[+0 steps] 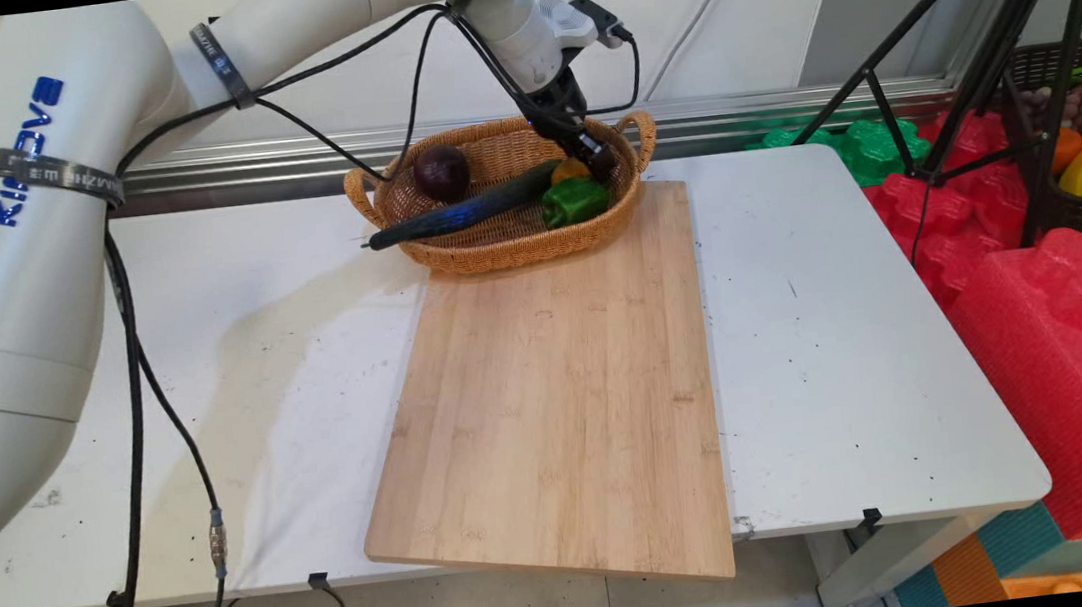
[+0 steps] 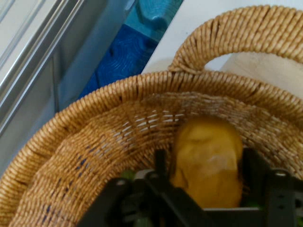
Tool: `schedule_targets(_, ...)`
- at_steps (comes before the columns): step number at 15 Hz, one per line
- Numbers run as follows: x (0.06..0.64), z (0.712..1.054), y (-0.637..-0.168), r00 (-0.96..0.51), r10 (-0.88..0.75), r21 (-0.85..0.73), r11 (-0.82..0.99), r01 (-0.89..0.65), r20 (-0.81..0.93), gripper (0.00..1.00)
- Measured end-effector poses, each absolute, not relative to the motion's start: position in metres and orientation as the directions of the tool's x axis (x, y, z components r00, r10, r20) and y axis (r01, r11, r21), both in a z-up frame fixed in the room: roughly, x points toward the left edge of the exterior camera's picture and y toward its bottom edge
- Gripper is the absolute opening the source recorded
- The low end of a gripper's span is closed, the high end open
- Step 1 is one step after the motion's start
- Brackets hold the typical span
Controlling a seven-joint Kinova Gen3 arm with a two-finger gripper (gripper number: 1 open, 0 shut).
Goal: Pick up the potato from the vegetable basket, then place the picked object on the cutting board
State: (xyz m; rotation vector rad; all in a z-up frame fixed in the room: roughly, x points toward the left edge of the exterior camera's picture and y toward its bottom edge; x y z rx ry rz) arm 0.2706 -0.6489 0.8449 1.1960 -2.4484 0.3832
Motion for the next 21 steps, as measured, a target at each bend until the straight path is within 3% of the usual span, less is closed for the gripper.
schedule_targets(5, 0.276, 0.858, -0.650, -0.542, -0.682, -0.099, 0.575, -0.812, 0.491, 0.00)
schedule_targets(12, 0.289, 0.927, -0.620, -0.445, -0.606, -0.065, 0.544, -0.837, 0.659, 0.00)
schedule_targets(16, 0.288, 0.970, -0.565, -0.461, -0.544, -0.072, 0.589, -0.805, 0.701, 0.00)
schedule_targets(21, 0.301, 0.977, -0.491, -0.532, -0.516, -0.111, 0.640, -0.760, 0.671, 0.00)
